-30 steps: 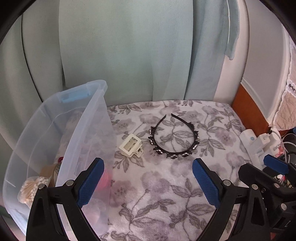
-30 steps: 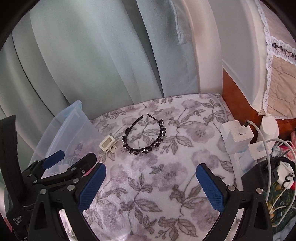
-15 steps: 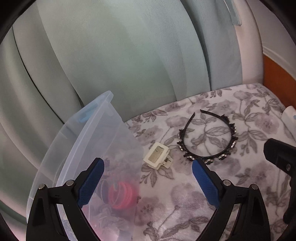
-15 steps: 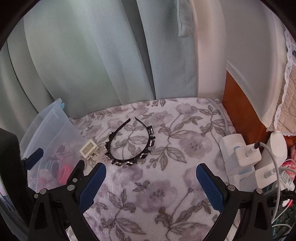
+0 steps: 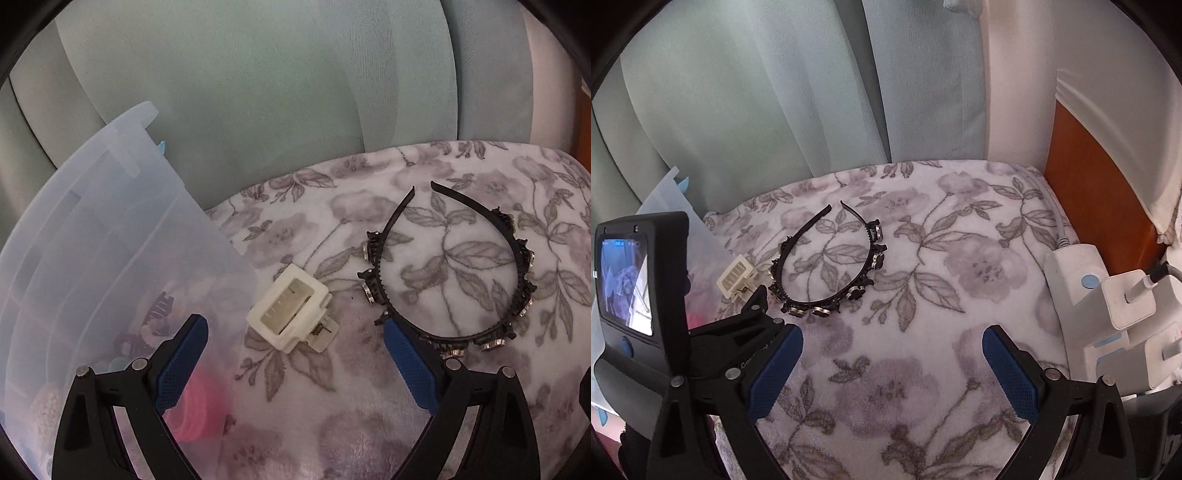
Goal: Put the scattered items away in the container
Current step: 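Withdraw both tools from the box toward the hair claw clip and headband, then grasp the cream hair claw clip with the left tool while the right tool grasps the black headband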
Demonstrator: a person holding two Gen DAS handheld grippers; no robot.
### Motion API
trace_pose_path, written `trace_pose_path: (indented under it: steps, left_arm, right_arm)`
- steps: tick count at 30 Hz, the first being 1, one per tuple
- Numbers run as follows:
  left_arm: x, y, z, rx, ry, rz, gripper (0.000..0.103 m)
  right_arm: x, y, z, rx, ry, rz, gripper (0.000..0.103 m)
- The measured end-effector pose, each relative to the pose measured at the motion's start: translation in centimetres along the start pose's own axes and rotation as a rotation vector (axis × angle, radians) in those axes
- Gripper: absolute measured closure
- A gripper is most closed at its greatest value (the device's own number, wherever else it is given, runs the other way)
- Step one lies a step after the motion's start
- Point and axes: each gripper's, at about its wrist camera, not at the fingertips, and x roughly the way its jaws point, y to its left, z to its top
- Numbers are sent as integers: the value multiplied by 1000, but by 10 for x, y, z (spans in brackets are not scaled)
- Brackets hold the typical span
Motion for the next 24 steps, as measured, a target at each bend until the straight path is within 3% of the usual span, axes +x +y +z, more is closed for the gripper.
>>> trace_pose_path:
  steps: [5,11,15,20,22,24]
  left_arm:
    - [9,-5,5,4,-16,3,8]
    - [8,-2,5,-15,-1,-79,9]
    - [9,-5,4,-26,-2,-70,9]
    - [9,-5,6,-31,-2,-76,9]
    - [9,-6,5,-21,-10,-82,9]
    - [10,-6,6,-20,-14,-89,9]
  right_arm:
    - [19,4,4,-19,9,12,4]
    - [41,2,16,31,-23,23,11]
    - [54,4,30,30,-37,36,28]
    - [78,16,36,-17,7,16,44]
    - [85,19,33,-49,22,-25,68]
    - [85,14,31,-46,17,-21,76]
